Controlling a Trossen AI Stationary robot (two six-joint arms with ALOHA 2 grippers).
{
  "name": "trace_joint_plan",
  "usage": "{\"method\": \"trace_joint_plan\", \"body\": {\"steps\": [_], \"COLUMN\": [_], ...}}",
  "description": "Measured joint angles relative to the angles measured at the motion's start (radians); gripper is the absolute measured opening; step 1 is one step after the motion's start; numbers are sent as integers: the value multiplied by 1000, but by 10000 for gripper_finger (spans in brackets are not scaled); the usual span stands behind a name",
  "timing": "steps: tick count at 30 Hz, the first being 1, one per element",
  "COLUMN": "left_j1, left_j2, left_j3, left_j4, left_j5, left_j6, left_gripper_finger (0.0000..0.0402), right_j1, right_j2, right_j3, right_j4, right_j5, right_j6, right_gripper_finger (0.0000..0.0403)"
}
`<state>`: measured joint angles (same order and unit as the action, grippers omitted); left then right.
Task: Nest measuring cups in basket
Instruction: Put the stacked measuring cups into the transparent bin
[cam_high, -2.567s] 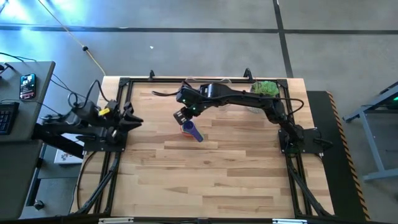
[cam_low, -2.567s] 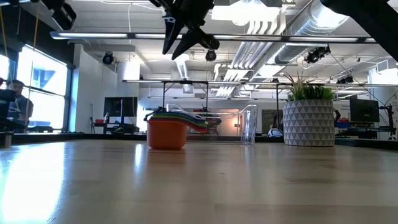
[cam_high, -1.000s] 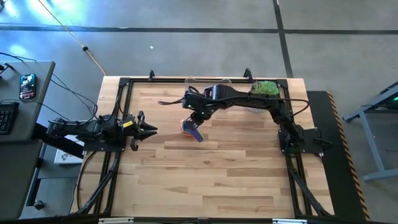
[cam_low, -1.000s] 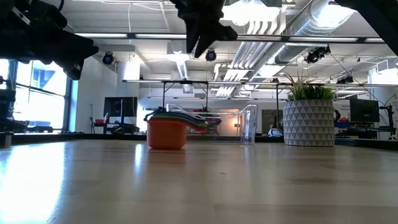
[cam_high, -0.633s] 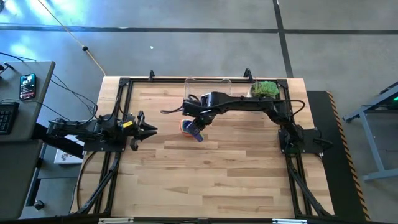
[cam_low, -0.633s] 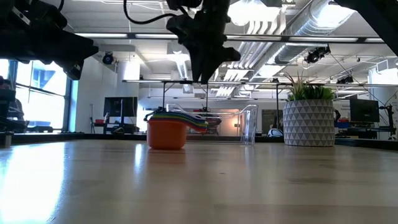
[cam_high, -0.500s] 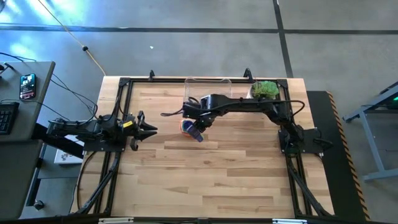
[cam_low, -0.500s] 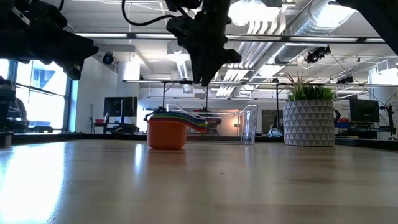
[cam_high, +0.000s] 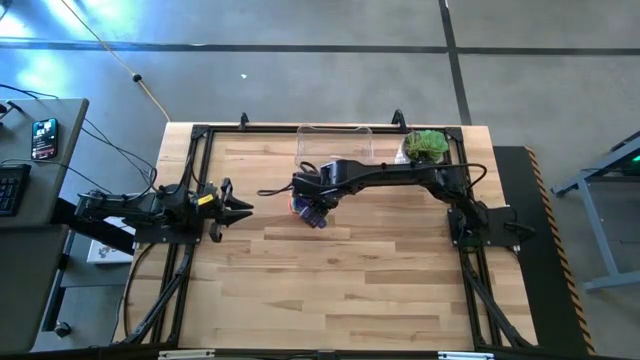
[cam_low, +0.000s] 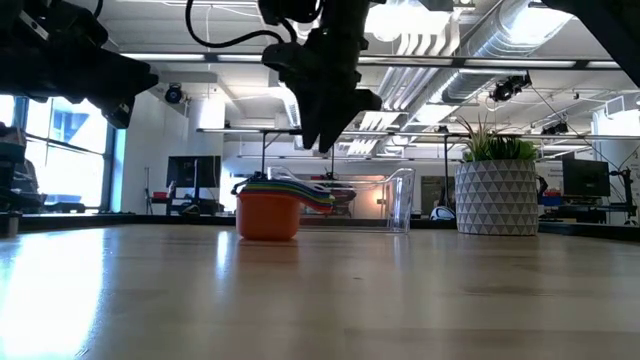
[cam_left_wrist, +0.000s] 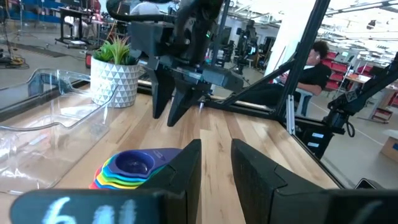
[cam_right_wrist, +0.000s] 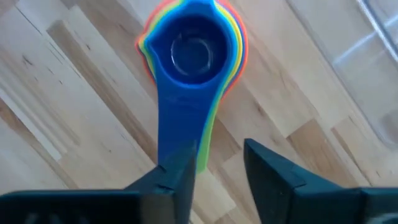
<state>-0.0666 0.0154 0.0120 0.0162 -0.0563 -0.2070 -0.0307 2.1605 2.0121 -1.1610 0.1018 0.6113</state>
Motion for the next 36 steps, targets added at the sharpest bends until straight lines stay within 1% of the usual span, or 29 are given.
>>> {"method": "trace_joint_plan", "body": {"steps": [5,9,11,13,15,20,23,29,32,36], "left_j1": [0,0,0,0,0,0,0,0,0,0], "left_j2": [0,0,0,0,0,0,0,0,0,0], "left_j3": [0,0,0,0,0,0,0,0,0,0], "left_j4": [0,0,0,0,0,0,0,0,0,0], "left_j5": [0,0,0,0,0,0,0,0,0,0], "left_j6": [0,0,0,0,0,0,0,0,0,0], "left_gripper_finger": [78,78,78,78,78,78,78,78,78,78], "right_j1": [-9,-11,-11,-10,-7,-1,-1,-2,-1,-1], "right_j2": [0,15,36,57,76,100,119,153,154,161], "right_j3": [0,0,0,0,0,0,0,0,0,0], "right_j4": [15,37,49,63,69,84,90,114,122,121], "right_j5": [0,-27,-38,-61,-76,-73,-52,-46,-33,-31], "right_j6": [-10,-17,-18,-18,-18,-18,-19,-26,-28,-28], "right_gripper_finger": [207,270,291,304,309,311,311,310,299,264]}}
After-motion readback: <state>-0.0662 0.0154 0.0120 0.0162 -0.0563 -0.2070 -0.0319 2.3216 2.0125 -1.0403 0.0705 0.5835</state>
